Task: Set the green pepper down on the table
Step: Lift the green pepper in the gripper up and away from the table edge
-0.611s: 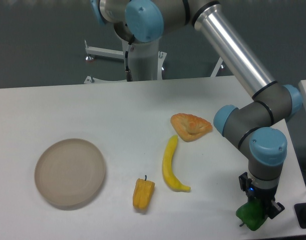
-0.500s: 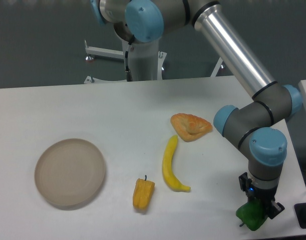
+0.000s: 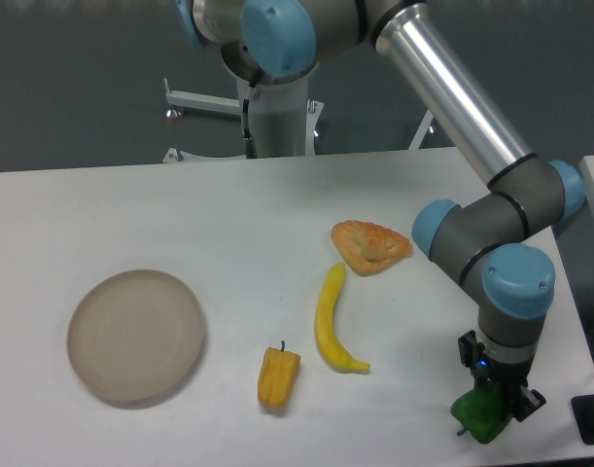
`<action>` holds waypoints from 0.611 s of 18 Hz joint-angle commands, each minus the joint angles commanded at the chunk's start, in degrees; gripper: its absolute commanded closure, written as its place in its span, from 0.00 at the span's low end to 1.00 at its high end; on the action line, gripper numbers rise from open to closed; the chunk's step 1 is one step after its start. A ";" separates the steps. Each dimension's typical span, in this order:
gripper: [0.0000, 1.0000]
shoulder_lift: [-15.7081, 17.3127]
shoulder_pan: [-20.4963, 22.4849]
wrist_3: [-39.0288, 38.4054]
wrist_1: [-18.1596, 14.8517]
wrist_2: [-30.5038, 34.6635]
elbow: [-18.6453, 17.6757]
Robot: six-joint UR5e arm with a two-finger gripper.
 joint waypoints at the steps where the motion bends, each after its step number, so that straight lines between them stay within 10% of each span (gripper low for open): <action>1: 0.75 1.23 0.44 0.09 -0.09 -0.26 -1.93; 11: 0.74 12.57 7.64 10.19 0.00 -3.16 -19.95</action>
